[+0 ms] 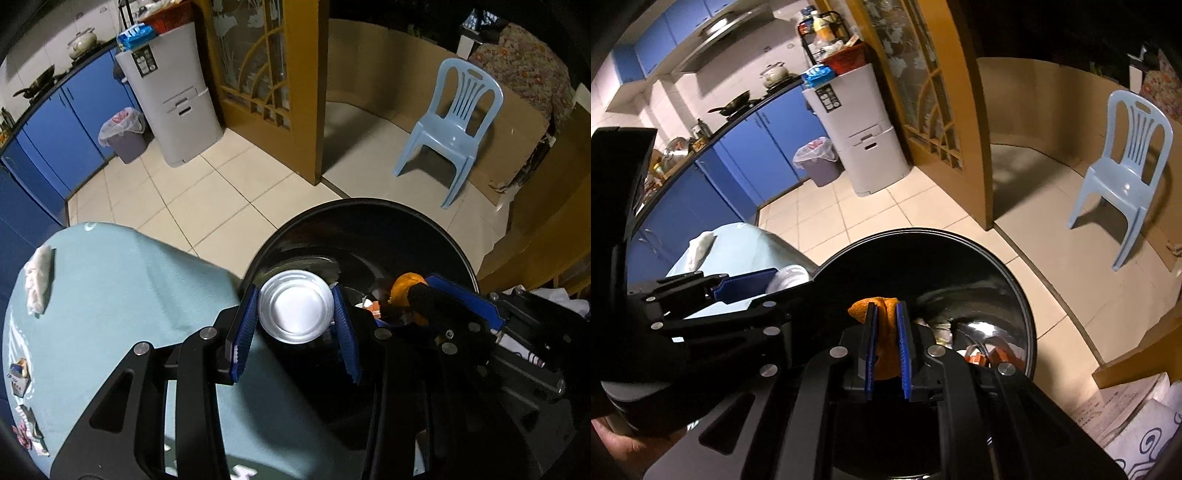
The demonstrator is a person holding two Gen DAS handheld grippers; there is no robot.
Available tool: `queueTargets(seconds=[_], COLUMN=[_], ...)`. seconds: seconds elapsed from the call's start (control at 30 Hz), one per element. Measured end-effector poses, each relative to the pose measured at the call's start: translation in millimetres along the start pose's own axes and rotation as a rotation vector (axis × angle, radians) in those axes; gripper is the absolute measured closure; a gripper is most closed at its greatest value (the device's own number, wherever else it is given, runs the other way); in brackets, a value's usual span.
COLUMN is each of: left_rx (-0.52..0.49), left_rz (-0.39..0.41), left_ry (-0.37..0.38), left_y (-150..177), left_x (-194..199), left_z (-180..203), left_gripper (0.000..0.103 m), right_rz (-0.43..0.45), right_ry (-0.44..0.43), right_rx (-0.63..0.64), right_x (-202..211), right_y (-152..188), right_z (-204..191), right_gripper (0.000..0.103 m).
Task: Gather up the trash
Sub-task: 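Carry the white cap and orange peel to the black bin and release them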
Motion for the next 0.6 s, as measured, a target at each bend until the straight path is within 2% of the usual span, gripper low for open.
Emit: queueTargets(seconds=[0.07, 0.13, 0.3, 0.4, 0.5, 0.6], left_rx=[-0.011, -0.011, 0.017, 0.039, 0.056, 0.07], left_rz=[0.005, 0.005, 0.006, 0.007, 0.009, 0.017], left_ry=[-0.013, -0.02, -0.04, -0.059, -0.067, -0.086], left_y=[-3, -6, -13, -12, -9, -7], left_x=[-2, -5, -9, -8, -5, 0], left_z=[4, 6, 3, -4, -9, -15], left_gripper=[0.057, 0.05, 0.023, 0.013, 0.005, 0.003], right_rz=[0.0, -0.001, 0.003, 0.0, -0.004, -0.013], right_ry=[0.019, 0.027, 0.047, 0.054, 0.058, 0.066], right_rx=[-0.016, -0.03, -0.068, -0.076, -0.085, -0.083], right_x=[-1, -1, 0, 0, -1, -2], right_y=[1, 1, -1, -1, 0, 2], right_z=[7, 13, 27, 31, 31, 29], right_gripper=[0.091, 0.09, 0.089, 0.089, 0.089, 0.086])
Point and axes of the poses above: each gripper's, at about its wrist camera, not at the fingertips, and x roughly against the way its jaws point, z to its right, y to its underside, the point moved 8 cm from there along -x, roughly the way its jaws point, and after that the axes turned 2 degrees about z, right-handed, at the moved point
